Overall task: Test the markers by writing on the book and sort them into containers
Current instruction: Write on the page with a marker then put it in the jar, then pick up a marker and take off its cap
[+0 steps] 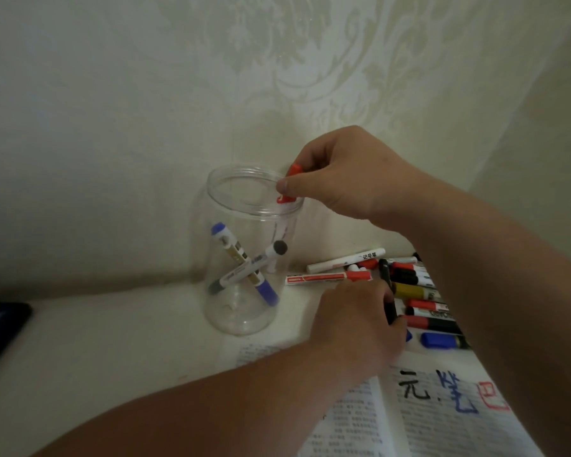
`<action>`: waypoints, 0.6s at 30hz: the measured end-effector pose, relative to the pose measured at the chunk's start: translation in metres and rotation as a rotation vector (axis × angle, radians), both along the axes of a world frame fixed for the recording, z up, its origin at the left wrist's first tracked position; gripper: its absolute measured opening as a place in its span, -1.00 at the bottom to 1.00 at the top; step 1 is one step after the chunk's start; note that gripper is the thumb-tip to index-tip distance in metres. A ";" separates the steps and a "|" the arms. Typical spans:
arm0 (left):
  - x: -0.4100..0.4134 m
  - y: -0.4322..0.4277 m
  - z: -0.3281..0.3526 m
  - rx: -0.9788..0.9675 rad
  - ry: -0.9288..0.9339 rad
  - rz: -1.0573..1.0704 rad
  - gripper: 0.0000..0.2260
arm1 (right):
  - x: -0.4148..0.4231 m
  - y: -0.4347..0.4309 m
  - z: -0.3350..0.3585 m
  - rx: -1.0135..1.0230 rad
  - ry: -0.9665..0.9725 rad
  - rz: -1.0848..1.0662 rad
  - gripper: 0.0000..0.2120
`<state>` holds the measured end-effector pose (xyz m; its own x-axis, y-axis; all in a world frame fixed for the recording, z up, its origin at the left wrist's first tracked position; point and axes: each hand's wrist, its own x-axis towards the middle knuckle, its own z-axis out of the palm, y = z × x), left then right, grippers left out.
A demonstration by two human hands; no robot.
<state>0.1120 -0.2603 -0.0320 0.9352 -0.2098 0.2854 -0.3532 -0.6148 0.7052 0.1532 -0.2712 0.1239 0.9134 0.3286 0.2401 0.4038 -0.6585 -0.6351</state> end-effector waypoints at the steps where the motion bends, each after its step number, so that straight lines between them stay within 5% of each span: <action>1: 0.000 0.000 0.000 0.002 0.010 0.002 -0.78 | 0.000 0.000 -0.001 0.000 0.006 0.011 -0.85; 13: -0.002 0.000 0.003 -0.019 0.013 -0.002 -0.79 | 0.007 -0.007 -0.008 0.132 0.122 0.030 -0.95; 18: 0.000 0.001 0.000 -0.085 -0.034 -0.038 -0.84 | -0.005 -0.016 -0.006 0.217 -0.008 -0.008 -0.88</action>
